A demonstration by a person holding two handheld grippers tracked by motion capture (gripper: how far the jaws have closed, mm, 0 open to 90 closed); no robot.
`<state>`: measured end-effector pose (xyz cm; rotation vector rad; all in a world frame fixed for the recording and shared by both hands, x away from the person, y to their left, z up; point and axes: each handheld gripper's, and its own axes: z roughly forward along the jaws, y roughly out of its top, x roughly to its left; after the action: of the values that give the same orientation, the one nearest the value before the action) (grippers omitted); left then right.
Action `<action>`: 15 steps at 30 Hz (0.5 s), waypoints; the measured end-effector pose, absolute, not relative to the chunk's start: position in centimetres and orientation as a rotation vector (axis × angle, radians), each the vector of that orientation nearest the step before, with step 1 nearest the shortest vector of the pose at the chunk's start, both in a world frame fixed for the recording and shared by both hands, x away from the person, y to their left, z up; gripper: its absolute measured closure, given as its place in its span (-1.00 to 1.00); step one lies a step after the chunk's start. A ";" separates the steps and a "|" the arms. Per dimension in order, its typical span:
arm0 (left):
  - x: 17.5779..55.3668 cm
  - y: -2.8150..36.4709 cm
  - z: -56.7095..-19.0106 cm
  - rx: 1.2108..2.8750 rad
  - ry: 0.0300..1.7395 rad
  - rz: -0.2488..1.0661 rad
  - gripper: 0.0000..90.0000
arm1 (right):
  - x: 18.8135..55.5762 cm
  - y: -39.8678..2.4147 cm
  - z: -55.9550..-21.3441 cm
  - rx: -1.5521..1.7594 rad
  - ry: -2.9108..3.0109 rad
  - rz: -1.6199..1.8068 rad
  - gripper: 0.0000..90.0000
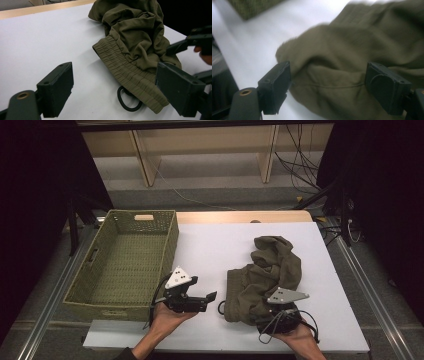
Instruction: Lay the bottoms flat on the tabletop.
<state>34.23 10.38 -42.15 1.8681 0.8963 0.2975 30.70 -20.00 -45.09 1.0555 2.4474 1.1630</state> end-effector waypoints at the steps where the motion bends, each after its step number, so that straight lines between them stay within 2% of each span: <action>1: 34.2 10.4 -42.2 1.870 0.895 0.300 -0.66 | 30.8 -19.7 -45.4 1.053 2.481 1.132 -0.51; 8: 34.2 10.5 -42.3 1.873 0.897 0.302 -0.66 | 31.5 -18.7 -46.6 1.037 2.596 1.049 -0.50; 10: 34.2 10.5 -42.3 1.878 0.894 0.306 -0.66 | 31.4 -18.4 -46.7 1.043 2.610 1.034 -0.39; 11: 34.2 10.5 -42.3 1.879 0.896 0.307 -0.66 | 31.4 -18.4 -46.8 1.027 2.611 1.026 -0.26; 13: 34.2 10.5 -42.3 1.876 0.902 0.303 -0.66 | 31.3 -18.2 -46.8 1.012 2.618 1.009 0.11; 14: 34.2 10.5 -42.3 1.876 0.901 0.307 -0.66 | 31.2 -18.2 -46.7 1.005 2.633 1.018 0.53; 15: 34.2 10.5 -42.3 1.876 0.901 0.307 -0.66 | 31.2 -18.1 -46.6 0.986 2.629 1.021 0.69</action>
<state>34.21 10.52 -42.34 1.8765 0.9014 0.3070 31.21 -18.10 -46.59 0.9858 2.6292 1.0214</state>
